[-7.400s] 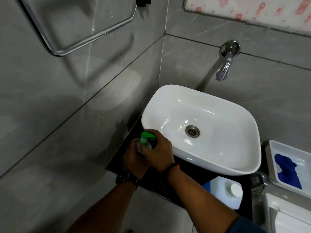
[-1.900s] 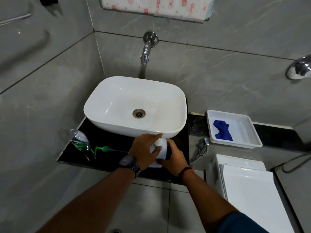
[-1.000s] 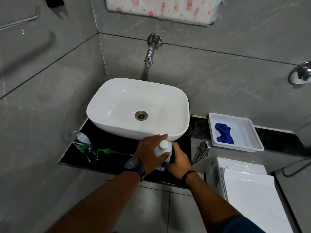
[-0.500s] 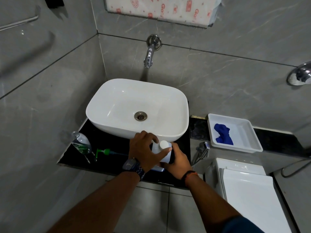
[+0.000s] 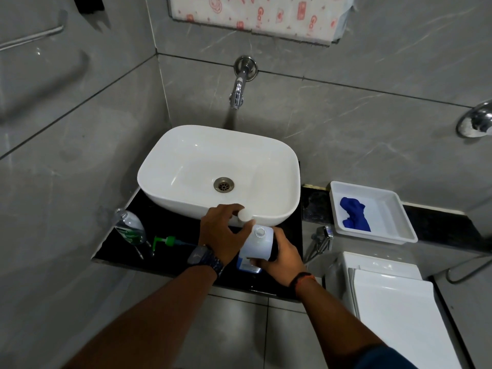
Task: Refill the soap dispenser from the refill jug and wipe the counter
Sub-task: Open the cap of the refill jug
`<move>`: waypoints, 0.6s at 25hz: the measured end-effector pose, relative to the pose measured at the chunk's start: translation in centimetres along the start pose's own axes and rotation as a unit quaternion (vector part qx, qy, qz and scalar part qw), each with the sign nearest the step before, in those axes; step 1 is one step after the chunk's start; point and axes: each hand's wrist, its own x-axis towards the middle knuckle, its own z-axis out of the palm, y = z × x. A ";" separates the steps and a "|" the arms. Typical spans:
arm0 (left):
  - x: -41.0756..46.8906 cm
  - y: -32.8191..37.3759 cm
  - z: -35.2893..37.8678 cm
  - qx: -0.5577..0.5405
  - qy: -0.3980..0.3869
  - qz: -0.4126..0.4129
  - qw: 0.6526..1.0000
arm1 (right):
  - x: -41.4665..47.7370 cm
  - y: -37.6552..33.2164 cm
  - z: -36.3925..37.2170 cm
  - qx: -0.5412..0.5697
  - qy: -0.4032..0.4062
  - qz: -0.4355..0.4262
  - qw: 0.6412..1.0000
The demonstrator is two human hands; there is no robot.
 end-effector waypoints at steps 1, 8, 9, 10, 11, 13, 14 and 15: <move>-0.2 -0.7 -0.1 0.013 -0.001 -0.016 1.000 | -0.1 0.1 -0.1 -0.006 0.001 -0.004 1.000; -2.8 -5.2 0.3 0.110 -0.155 -0.112 0.975 | -0.1 1.7 -1.8 -0.020 0.017 -0.004 1.000; -3.1 -5.6 0.6 0.113 -0.177 -0.123 0.970 | -0.1 1.9 -1.9 -0.021 0.019 -0.001 1.000; -3.4 -6.0 1.0 0.117 -0.194 -0.127 0.966 | -0.1 2.1 -1.8 -0.023 0.021 0.000 1.000; -3.7 -6.4 1.4 0.122 -0.205 -0.125 0.963 | 0.0 2.3 -1.6 -0.024 0.021 0.002 0.999; -4.1 -7.2 2.3 0.129 -0.220 -0.108 0.961 | 0.1 2.8 -1.1 -0.026 0.015 0.011 0.999; -4.2 -7.4 2.8 0.129 -0.223 -0.100 0.961 | 0.2 3.1 -0.9 -0.027 0.013 0.015 0.999; -4.3 -7.8 3.2 0.125 -0.223 -0.096 0.962 | 0.4 3.4 -0.6 -0.027 0.011 0.020 0.999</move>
